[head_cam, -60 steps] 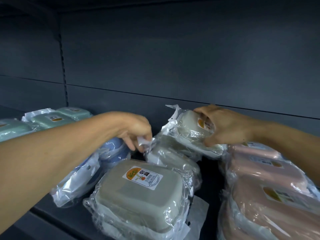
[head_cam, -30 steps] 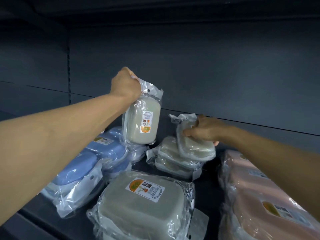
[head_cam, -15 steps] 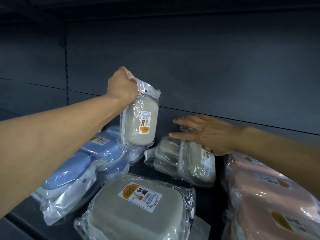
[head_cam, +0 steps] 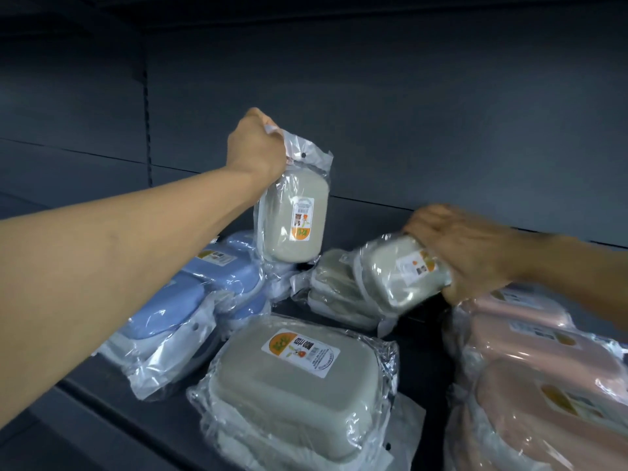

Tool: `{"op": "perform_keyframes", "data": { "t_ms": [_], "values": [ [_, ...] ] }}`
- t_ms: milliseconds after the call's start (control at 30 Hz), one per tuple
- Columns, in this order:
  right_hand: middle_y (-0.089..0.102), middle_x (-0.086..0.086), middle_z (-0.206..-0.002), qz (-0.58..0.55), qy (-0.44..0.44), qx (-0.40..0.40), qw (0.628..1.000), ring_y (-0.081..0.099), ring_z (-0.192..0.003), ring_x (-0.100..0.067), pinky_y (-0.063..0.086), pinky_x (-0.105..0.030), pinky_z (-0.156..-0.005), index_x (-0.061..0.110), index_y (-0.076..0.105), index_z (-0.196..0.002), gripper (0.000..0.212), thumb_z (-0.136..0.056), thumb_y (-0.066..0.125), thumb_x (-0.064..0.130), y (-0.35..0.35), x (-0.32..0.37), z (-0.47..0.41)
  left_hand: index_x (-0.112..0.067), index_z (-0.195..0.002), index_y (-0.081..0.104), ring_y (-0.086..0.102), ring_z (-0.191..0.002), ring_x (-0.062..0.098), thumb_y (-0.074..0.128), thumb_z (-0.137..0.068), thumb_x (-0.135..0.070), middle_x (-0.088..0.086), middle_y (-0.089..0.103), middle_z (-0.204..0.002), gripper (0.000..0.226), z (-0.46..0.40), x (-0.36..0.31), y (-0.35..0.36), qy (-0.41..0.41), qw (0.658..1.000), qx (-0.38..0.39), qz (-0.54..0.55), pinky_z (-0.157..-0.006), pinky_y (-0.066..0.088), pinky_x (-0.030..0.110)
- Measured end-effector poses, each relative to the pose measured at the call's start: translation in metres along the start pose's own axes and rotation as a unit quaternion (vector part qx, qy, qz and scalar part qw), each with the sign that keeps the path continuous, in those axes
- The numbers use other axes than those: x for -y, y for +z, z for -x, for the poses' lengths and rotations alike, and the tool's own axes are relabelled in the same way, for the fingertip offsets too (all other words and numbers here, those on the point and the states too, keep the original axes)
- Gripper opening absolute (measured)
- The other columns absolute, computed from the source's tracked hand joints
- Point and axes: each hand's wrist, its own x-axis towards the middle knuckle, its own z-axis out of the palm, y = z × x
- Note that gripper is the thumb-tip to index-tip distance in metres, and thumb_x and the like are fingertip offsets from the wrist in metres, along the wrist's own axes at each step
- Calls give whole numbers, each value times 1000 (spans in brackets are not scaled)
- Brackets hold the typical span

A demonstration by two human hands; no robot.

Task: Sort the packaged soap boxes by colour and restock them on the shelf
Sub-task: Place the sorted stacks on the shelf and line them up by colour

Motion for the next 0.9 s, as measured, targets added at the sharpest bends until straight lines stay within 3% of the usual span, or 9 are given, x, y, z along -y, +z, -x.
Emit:
{"op": "perform_keyframes", "data": {
  "t_ms": [100,200,367,567,633,767,833,900],
  "values": [
    [39,8,-100,-108,63,5,992,41,-94,-13,45,-31,-86,25,35,-108,71,-49,60,56,-19,6,8,-24,-73,41,62,-94,26,40,-91,-9,2,55,-91,24,-4,-7,-8,3,1000,-11,25,-87,53,42],
    [43,7,-94,-202,91,61,973,46,-86,-7,49,-32,-73,31,35,-96,54,-59,68,51,-32,26,9,-21,-76,43,55,-88,20,39,-91,-8,1,54,-92,20,-4,-12,-14,6,1000,-22,12,-88,52,42],
    [52,8,-93,-207,69,97,971,48,-92,-12,52,-36,-75,35,44,-96,57,-50,58,66,-29,55,-5,-20,-81,44,52,-87,18,42,-93,-12,3,54,-95,15,0,-12,-24,19,1000,-16,5,-86,49,38],
    [54,9,-82,-221,42,105,969,56,-81,-13,52,-32,-70,31,45,-85,45,-64,62,66,-37,80,-15,-28,-73,41,62,-91,26,44,-91,-14,2,56,-92,23,1,-9,-33,18,1000,-7,20,-87,52,42],
    [54,8,-85,-204,40,119,971,56,-86,-17,50,-32,-72,29,44,-88,45,-68,59,66,-29,86,-17,-29,-73,42,64,-91,28,44,-91,-14,0,57,-87,23,2,-7,-34,14,1000,-5,18,-85,54,41],
    [62,1,-96,-192,18,126,973,58,-91,-22,51,-38,-77,21,51,-102,52,-75,48,66,-6,89,-18,-28,-71,42,52,-81,14,46,-91,-11,-11,50,-74,27,4,-3,-29,28,1000,-3,2,-75,45,28],
    [60,2,-105,-215,10,120,969,56,-99,-23,51,-41,-85,21,50,-112,54,-77,51,63,0,86,-17,-28,-70,43,50,-78,11,46,-91,-10,-12,49,-73,28,7,-2,-26,34,999,5,-2,-69,43,24],
    [59,5,-113,-239,21,103,965,55,-104,-20,48,-35,-90,20,49,-121,53,-82,58,55,-6,80,-14,-27,-70,44,49,-74,9,46,-90,-8,-12,50,-73,27,9,-3,-23,42,999,17,-7,-63,40,19]
  ]
}}
